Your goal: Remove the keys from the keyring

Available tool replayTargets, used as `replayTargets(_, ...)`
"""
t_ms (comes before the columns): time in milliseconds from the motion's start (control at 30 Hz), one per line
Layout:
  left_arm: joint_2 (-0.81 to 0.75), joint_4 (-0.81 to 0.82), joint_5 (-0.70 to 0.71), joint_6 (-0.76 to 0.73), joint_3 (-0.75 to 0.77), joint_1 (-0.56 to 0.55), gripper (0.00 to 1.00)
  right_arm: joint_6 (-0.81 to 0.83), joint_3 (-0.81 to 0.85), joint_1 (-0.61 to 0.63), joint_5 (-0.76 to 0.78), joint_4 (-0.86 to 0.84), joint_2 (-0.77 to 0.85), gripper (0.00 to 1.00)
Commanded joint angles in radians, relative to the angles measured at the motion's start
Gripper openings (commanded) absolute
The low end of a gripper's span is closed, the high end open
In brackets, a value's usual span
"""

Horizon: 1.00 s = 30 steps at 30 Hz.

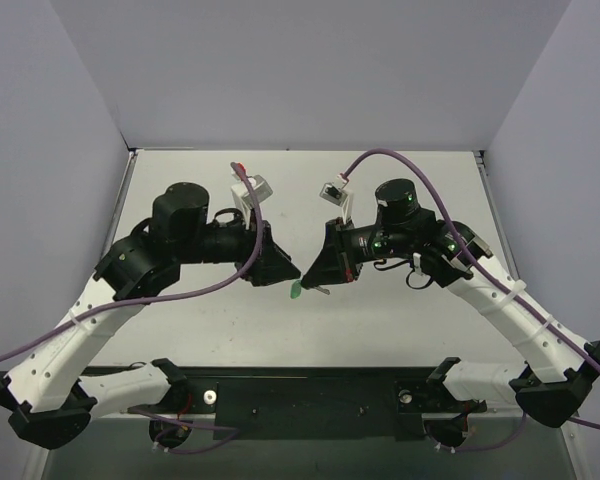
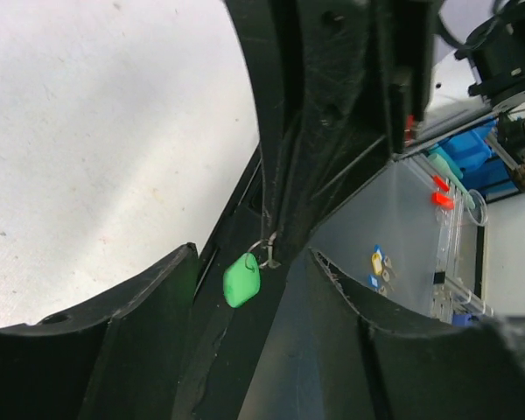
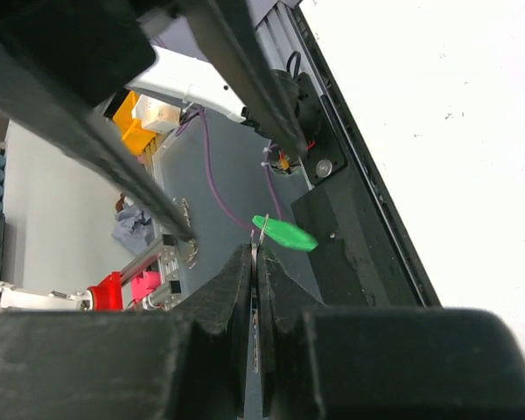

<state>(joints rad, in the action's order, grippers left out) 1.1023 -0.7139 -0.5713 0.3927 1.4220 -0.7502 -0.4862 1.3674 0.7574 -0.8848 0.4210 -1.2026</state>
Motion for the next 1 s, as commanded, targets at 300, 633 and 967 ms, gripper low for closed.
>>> replayTargets(300, -0.251, 0.436, 0.11, 0.235, -0.19, 0.029, 0.62, 0.005, 0.012, 0.01, -0.009, -0.047, 0.046, 0.0)
replayTargets(633, -0.341, 0.873, 0.096, 0.485, -0.455, 0.031, 0.53, -0.091, -0.031, 0.008, -0.071, -0.226, 0.086, 0.0)
replayTargets(967, -0.334, 0.933, 0.044, 0.525, -0.495, 0.029, 0.49, -0.098, -0.021, 0.007, -0.066, -0.238, 0.075, 0.0)
